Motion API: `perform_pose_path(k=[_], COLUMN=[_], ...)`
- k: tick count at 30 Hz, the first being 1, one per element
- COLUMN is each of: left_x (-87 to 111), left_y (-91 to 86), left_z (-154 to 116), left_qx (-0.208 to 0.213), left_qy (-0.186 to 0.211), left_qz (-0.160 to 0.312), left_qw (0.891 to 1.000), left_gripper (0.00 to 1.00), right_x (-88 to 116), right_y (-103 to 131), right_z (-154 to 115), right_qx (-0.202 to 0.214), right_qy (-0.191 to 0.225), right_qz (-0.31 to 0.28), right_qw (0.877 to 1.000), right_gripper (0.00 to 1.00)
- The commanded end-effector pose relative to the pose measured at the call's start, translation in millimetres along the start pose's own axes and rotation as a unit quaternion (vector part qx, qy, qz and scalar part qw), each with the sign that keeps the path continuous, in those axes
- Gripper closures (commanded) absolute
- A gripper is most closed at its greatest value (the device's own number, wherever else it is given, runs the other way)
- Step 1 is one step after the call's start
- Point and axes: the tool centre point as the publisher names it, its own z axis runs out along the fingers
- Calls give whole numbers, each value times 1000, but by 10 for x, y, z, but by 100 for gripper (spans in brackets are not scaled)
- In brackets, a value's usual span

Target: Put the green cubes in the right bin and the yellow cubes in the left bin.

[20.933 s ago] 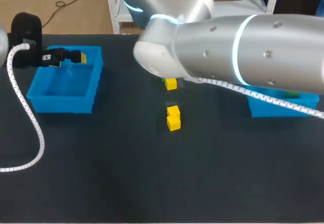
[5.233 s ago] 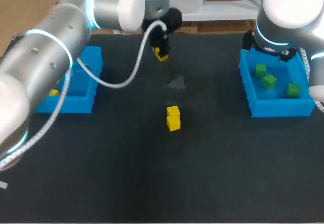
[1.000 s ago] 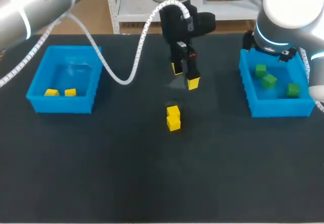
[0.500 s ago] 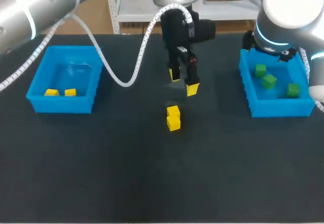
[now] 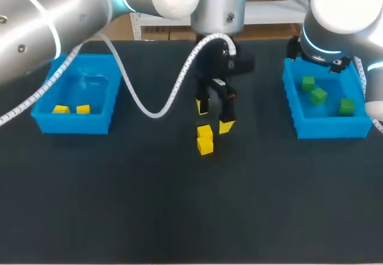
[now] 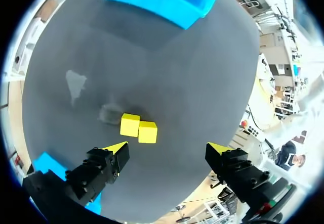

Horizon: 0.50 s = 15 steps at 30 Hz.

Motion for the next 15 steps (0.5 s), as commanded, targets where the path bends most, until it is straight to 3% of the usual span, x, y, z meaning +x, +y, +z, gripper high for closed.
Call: perform_pose_path(k=[1, 8, 15], left_x=[18, 97, 110], left_y=[36, 100, 180], left_z=[49, 160, 228], left_qx=[3, -2, -40], left_qy=[4, 2, -3], left_qz=[-12, -42, -76], left_qw=[1000, 999, 996], left_gripper=[0, 0, 0], right_x=[9, 9, 9], right_y=[-5, -5, -5], right_z=[1, 1, 1], right_qx=[0, 0, 0], right_qy=[-2, -2, -2], right_qz=[0, 0, 0], right_qw=[1000, 1000, 1000], right_gripper=[0, 0, 0])
